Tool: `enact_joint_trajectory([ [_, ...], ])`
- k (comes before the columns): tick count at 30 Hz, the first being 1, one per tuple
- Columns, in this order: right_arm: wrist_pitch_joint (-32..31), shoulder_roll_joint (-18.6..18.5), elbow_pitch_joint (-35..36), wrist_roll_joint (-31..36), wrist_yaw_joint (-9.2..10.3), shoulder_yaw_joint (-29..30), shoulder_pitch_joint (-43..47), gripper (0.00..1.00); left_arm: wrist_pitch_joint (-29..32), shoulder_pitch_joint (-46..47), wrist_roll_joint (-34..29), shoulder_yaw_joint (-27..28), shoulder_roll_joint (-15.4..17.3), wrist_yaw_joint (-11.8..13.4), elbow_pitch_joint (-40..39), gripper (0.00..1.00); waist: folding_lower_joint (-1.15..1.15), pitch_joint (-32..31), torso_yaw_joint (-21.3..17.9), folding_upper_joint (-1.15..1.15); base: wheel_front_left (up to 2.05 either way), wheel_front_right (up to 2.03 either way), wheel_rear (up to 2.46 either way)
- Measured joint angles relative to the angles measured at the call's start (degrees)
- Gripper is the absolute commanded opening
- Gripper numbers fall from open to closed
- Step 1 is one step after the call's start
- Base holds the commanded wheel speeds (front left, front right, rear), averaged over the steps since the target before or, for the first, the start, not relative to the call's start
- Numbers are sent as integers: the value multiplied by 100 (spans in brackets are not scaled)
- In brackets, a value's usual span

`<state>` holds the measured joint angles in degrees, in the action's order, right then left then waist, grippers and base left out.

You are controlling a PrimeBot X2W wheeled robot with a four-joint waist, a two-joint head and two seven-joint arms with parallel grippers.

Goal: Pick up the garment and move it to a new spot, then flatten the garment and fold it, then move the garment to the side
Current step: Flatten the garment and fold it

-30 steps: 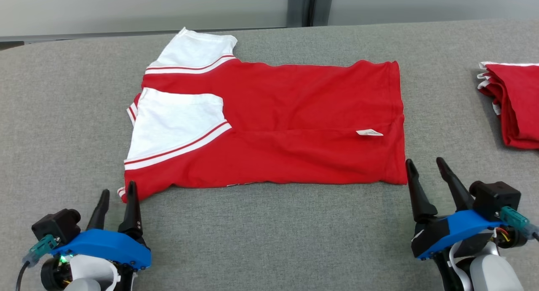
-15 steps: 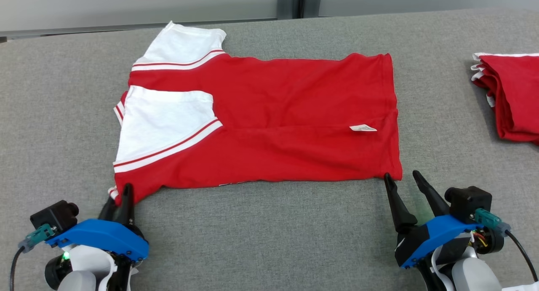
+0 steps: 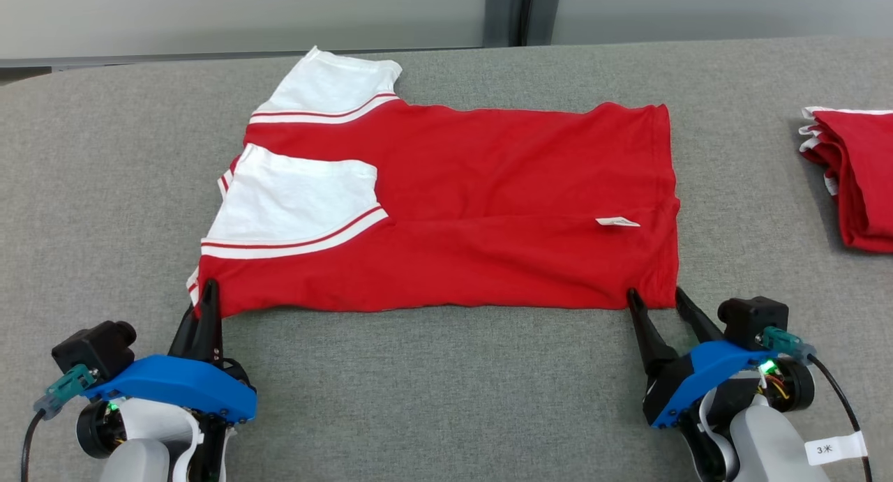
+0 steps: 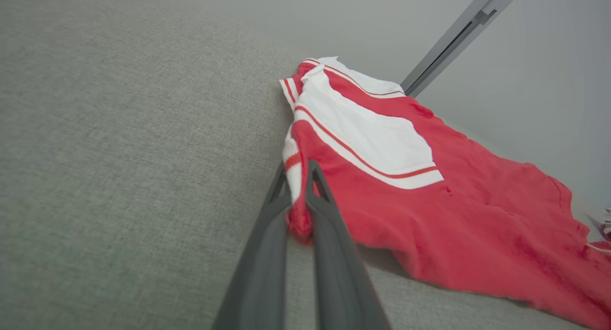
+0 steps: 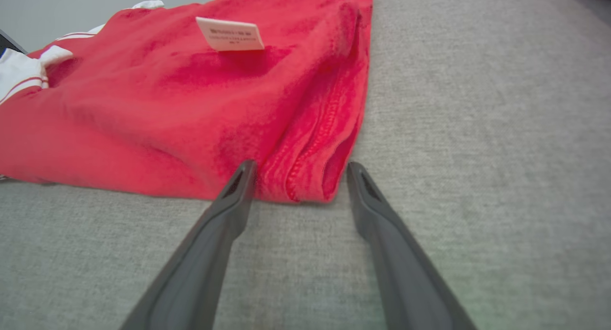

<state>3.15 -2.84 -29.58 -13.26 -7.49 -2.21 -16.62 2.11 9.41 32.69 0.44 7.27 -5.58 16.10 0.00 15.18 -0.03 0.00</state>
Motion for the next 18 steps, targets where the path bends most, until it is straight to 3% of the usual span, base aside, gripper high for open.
enact_joint_trajectory([
  [1, 7, -1, -94, 13, 0, 0, -54, 35, -4, -9, -2, -24, -7, 1, -27, 0, 0, -10, 11, 0, 0, 0, 0],
  [3, 55, -1, -250, 7, 0, 18, -152, 7, -30, -39, -18, -57, -11, 1, -94, 0, 0, -24, 25, 0, 0, 0, 0],
  [4, 104, 0, -308, 9, 0, 45, -181, 0, -53, -56, -26, -59, -9, 3, -123, 0, 0, -30, 26, 0, 0, 0, 0],
  [11, 326, 2, -352, 124, 0, 392, -216, 0, -174, -233, -29, -1, 16, 42, -431, 0, 0, -104, -3, 0, 0, 0, 0],
  [18, 0, 4, 717, 314, -1, 761, 353, 0, -159, -889, 11, -24, 13, 59, -1344, 0, 0, -187, -35, 0, 0, 0, 0],
])
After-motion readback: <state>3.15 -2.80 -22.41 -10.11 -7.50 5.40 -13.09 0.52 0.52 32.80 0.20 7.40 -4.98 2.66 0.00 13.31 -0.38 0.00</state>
